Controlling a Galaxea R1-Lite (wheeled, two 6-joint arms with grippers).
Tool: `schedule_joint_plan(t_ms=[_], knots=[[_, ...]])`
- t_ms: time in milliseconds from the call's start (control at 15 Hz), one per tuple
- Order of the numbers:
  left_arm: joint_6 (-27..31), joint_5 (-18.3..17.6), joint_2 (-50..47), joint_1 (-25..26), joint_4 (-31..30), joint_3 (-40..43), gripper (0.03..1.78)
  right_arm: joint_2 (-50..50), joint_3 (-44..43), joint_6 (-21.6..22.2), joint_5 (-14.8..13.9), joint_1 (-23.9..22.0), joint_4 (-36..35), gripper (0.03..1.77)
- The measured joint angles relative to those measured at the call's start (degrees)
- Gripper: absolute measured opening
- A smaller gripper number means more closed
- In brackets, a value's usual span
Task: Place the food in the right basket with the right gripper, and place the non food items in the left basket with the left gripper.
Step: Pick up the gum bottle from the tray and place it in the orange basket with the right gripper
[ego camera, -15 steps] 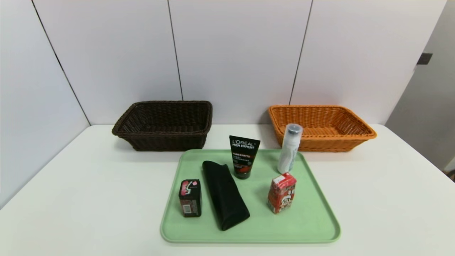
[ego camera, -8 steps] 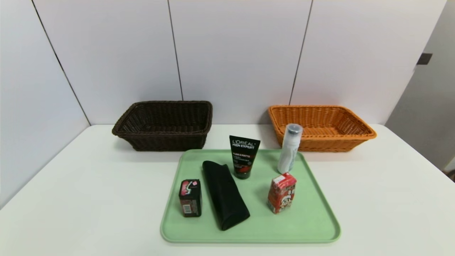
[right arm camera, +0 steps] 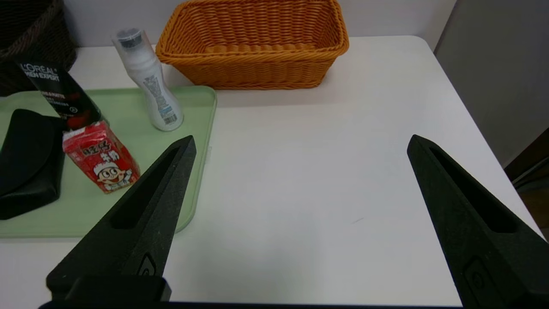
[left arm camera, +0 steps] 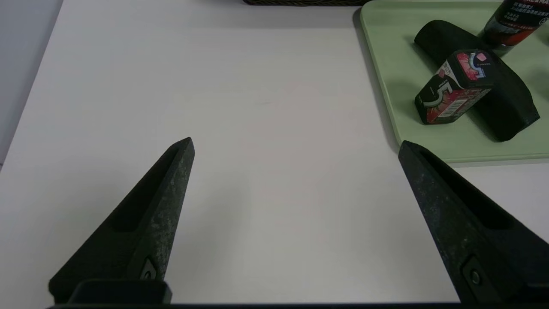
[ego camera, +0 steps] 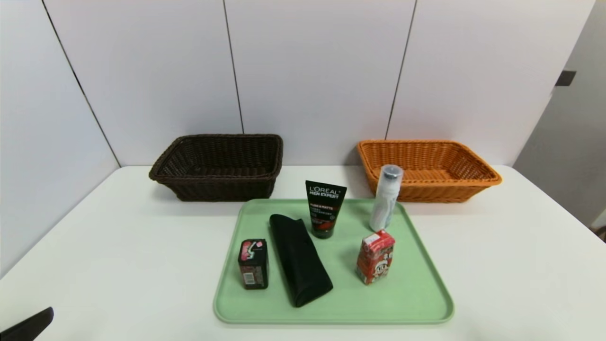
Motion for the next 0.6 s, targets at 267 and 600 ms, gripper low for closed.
schedule_joint_plan(t_ms=[267,600], knots=[[0.38,0.00,9.64,0.00,0.48,-6.12,1.69,10.53,-6.94,-0.16,0.45,-0.18,0.07,1.70],[1.40,0.04,14.63,-0.01,0.52,-8.80,1.69,20.81,-13.34,-0.51,2.36,3.58,-0.04,1.70]])
